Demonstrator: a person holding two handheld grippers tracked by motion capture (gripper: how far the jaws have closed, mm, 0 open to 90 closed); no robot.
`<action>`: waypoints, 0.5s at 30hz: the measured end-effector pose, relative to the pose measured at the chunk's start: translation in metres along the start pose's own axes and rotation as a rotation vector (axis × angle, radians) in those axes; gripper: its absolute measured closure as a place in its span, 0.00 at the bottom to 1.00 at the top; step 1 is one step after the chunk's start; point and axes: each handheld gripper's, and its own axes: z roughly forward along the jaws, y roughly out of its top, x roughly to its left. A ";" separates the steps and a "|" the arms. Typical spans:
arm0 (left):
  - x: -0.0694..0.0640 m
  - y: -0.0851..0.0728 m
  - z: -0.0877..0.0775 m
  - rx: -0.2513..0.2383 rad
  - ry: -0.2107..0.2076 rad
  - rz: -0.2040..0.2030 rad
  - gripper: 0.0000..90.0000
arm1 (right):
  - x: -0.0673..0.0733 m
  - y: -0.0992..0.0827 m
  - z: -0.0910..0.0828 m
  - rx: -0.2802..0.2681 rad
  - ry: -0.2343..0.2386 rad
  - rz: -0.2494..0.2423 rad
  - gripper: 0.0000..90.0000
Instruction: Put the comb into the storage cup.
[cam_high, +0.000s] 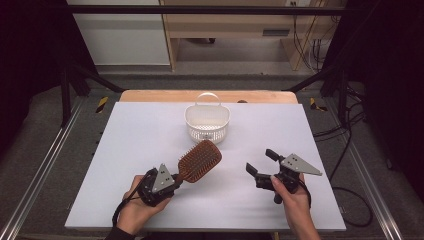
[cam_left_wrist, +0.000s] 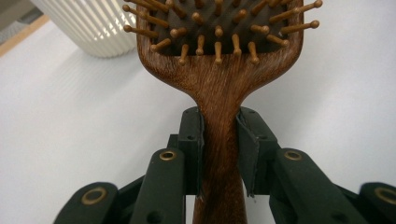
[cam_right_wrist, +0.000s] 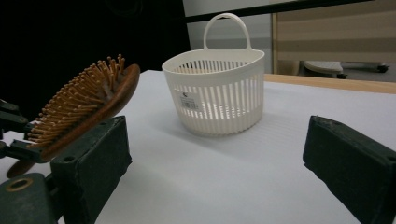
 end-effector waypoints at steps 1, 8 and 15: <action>-0.001 0.000 0.000 -0.007 -0.002 0.002 0.80 | 0.001 0.000 0.001 -0.003 0.009 0.005 0.08; -0.006 0.003 0.000 -0.044 0.005 0.014 0.80 | 0.014 -0.001 0.008 -0.014 0.075 0.047 0.07; -0.009 0.005 -0.001 -0.078 0.017 0.015 0.80 | 0.027 0.000 0.015 -0.011 0.129 0.068 0.07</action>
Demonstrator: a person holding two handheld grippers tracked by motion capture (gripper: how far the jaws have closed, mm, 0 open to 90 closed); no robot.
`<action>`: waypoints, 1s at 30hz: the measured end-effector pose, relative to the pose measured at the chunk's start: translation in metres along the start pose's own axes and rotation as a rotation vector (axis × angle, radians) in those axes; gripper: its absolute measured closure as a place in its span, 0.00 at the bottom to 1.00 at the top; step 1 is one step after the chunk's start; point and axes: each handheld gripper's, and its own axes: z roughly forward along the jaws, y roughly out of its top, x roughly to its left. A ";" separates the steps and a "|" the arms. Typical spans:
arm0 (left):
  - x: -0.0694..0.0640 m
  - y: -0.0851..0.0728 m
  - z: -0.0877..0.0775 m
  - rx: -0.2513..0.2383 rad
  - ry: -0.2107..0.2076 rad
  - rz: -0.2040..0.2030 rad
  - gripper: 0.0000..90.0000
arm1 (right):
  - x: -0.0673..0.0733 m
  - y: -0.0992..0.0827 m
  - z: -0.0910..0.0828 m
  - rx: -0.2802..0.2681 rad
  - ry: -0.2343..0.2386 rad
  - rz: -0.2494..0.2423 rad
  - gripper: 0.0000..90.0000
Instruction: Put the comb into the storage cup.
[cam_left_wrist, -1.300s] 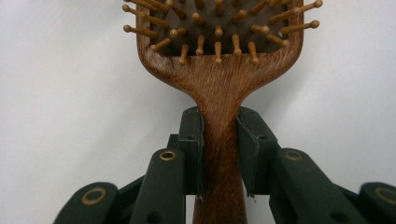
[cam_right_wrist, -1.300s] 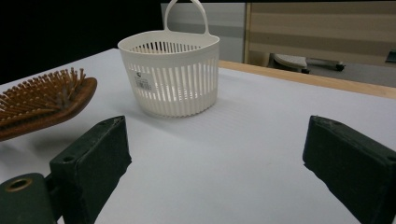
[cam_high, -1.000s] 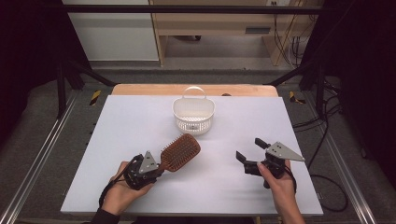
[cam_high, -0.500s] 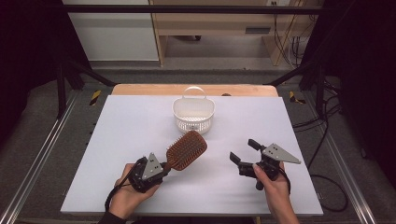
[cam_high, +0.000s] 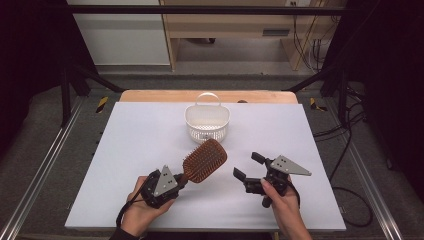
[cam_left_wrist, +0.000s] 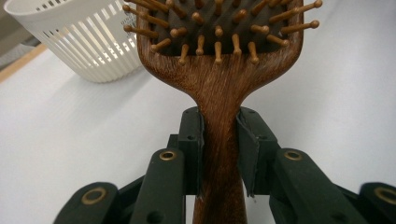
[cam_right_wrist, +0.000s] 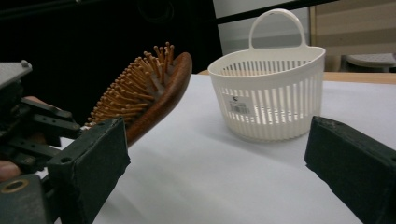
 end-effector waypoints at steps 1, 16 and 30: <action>-0.001 0.000 0.000 -0.006 0.002 0.000 0.80 | 0.001 0.000 0.001 -0.007 0.009 0.018 0.06; -0.013 0.006 0.003 -0.024 -0.010 0.040 0.80 | 0.028 -0.005 0.027 0.003 0.080 0.083 0.05; -0.019 0.012 0.000 -0.059 0.014 0.053 0.80 | 0.040 0.002 0.039 -0.022 0.136 0.215 0.11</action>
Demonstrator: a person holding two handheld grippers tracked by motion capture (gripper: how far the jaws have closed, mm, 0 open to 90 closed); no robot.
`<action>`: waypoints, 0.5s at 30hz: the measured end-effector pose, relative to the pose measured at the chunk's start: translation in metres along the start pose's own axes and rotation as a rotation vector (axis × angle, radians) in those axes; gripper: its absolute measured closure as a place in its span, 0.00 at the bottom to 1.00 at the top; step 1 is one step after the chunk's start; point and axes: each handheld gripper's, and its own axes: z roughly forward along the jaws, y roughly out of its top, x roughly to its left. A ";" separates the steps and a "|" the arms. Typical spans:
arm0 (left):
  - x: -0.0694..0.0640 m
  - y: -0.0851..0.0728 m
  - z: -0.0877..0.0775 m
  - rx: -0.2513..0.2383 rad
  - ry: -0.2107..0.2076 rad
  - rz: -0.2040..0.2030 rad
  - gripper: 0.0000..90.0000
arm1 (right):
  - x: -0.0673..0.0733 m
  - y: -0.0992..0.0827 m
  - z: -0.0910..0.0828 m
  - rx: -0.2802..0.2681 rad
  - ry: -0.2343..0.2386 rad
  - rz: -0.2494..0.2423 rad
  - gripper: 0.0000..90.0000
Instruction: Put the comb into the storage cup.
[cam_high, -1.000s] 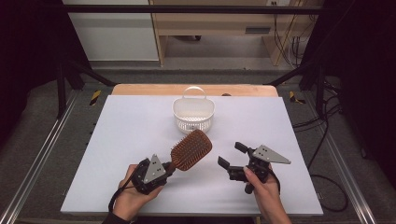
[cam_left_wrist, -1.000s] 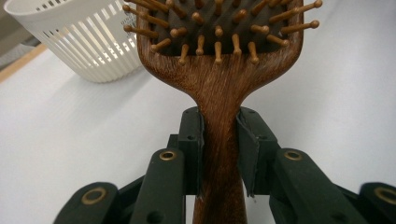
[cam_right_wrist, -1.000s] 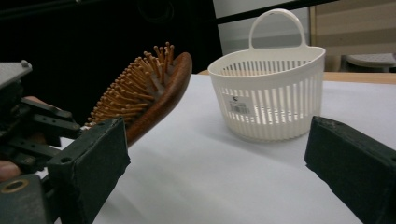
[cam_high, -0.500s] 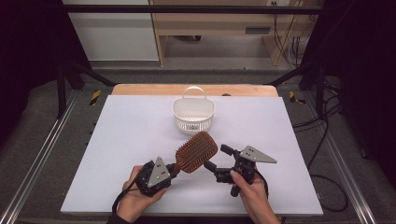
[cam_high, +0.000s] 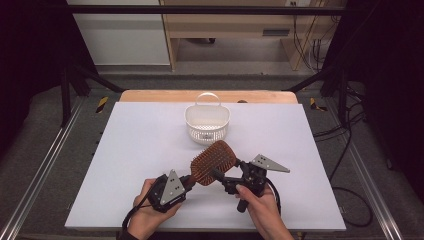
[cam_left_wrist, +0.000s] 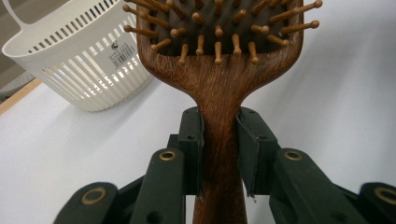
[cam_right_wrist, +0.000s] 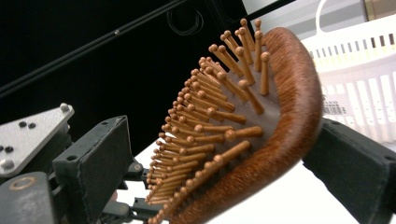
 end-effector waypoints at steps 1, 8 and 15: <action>0.000 0.000 0.000 -0.005 0.006 0.000 0.80 | 0.001 0.001 0.001 0.000 -0.003 -0.006 0.12; -0.001 0.003 -0.005 -0.038 0.037 -0.011 0.80 | 0.003 0.016 0.004 -0.030 -0.002 -0.014 0.15; 0.000 0.003 -0.007 -0.051 0.063 -0.016 0.80 | 0.006 0.025 0.011 -0.044 0.018 0.003 0.20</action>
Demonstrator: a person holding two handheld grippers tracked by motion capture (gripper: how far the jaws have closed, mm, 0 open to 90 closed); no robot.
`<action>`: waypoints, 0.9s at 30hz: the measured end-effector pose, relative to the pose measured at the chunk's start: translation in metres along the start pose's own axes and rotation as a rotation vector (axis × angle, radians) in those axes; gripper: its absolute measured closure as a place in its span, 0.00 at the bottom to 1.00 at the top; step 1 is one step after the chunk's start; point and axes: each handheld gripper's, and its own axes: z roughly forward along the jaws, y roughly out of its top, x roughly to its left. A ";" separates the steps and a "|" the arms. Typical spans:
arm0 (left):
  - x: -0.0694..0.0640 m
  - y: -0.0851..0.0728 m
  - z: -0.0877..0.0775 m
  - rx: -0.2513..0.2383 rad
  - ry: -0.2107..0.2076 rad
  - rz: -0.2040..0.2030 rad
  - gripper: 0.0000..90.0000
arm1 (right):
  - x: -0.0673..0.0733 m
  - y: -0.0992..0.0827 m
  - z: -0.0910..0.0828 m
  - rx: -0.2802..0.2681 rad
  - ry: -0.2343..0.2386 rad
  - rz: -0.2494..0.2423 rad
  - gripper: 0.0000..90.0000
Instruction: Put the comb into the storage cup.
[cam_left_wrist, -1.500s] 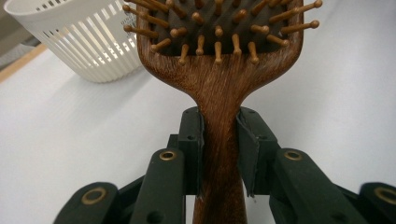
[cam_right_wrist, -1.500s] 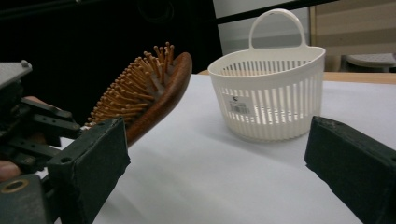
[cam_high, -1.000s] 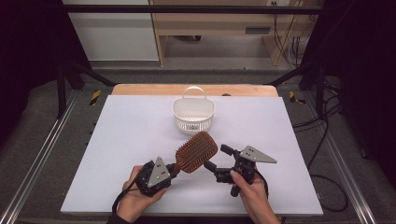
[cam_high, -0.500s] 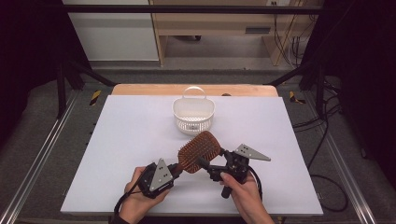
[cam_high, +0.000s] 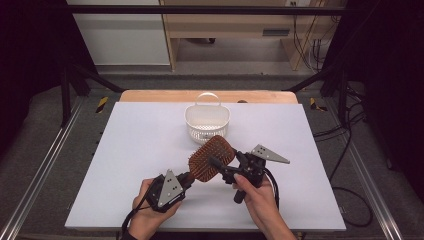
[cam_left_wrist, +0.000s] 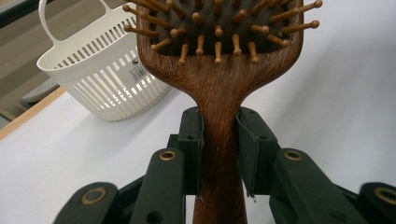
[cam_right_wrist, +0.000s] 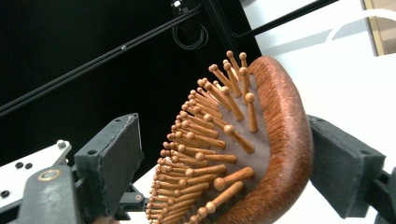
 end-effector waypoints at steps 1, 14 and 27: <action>0.000 0.000 0.000 -0.005 0.001 -0.004 0.80 | 0.000 0.000 0.001 0.001 0.000 0.006 0.21; 0.006 -0.003 -0.002 -0.017 0.031 -0.027 0.80 | 0.001 0.004 0.012 0.025 0.023 -0.029 0.27; 0.004 -0.004 0.000 -0.007 0.032 -0.003 0.80 | -0.006 0.004 0.005 0.005 0.033 0.017 0.34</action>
